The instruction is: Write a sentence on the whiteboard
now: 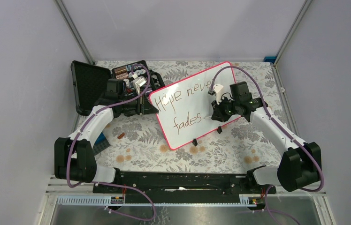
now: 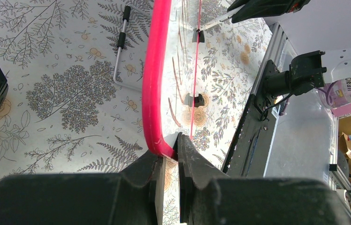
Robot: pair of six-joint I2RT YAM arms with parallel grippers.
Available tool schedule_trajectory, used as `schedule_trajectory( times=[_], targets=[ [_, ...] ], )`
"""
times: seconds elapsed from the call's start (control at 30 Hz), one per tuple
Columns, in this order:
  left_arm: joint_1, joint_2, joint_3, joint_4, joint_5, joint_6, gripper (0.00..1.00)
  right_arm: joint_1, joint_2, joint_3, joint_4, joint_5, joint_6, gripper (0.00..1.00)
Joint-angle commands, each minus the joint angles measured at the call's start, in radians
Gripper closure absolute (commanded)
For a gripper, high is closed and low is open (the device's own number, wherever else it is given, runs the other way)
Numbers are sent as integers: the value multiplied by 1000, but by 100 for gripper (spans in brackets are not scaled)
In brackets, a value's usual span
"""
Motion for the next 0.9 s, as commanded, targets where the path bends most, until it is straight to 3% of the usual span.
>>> schedule_trajectory(
  times=[0.0,0.6,0.87],
  targets=[
    [-31,12,14,-3,-35,96,100,-6,15,27,45,43,6,100],
    [-31,5,16,-3,-42,96,100,-11,-12,22,15,76,-9,100],
    [-32,3,22,-3,-44,92,100,-11,-45,47,-33,-39,-21,100]
  ],
)
